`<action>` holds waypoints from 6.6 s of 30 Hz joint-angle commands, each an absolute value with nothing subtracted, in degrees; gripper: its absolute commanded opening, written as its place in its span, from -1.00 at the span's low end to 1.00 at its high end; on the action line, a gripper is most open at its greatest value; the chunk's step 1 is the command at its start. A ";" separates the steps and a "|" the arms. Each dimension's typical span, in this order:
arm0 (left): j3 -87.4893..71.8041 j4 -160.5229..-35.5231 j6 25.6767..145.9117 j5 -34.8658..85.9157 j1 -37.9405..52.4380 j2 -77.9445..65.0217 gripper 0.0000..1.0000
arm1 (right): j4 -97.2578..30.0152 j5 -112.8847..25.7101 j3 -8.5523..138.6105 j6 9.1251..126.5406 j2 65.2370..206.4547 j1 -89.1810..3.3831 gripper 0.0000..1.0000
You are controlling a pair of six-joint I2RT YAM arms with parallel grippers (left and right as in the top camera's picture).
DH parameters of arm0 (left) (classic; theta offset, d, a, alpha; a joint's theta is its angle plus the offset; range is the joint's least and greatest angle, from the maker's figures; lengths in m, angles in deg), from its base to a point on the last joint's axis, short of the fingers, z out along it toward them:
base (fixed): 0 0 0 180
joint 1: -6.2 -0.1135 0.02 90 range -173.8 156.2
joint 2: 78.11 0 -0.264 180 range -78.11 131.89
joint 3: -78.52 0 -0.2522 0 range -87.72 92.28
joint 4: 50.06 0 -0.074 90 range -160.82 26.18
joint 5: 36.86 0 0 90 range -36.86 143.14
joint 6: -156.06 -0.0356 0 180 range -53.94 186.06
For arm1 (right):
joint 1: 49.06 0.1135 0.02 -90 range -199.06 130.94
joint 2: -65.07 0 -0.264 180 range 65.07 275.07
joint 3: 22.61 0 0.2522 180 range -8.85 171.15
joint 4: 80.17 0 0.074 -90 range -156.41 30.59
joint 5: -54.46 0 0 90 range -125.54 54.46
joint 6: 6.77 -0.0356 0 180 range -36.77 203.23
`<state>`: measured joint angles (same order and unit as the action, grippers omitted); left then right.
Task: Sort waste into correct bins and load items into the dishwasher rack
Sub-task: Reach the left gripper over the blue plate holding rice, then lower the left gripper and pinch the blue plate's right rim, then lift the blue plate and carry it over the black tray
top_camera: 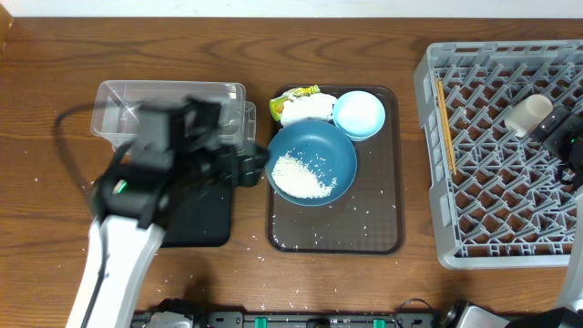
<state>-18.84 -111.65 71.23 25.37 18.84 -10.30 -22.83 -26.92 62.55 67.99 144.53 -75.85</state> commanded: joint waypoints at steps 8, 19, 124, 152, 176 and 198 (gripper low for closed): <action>-13.98 -109.57 67.42 44.67 40.66 6.42 0.79 | -22.86 -26.33 62.66 68.69 144.47 -76.09 0.98; -13.98 -101.18 68.56 34.29 48.18 16.28 0.79 | -22.83 -26.37 62.66 68.69 144.47 -76.09 0.98; -13.48 -92.22 87.82 65.59 60.61 24.67 -0.16 | -22.83 -26.37 62.66 68.66 144.47 -76.09 0.99; -14.42 -86.65 87.18 65.85 60.50 34.01 -0.25 | -22.83 -26.35 62.66 68.69 144.47 -76.09 0.99; -14.29 -89.40 87.20 65.87 60.55 30.97 -0.88 | -22.83 -26.35 62.66 68.69 144.47 -76.09 0.99; -14.20 -105.81 94.37 65.13 53.75 9.26 -0.88 | -22.83 -26.37 62.66 68.69 144.47 -76.09 0.99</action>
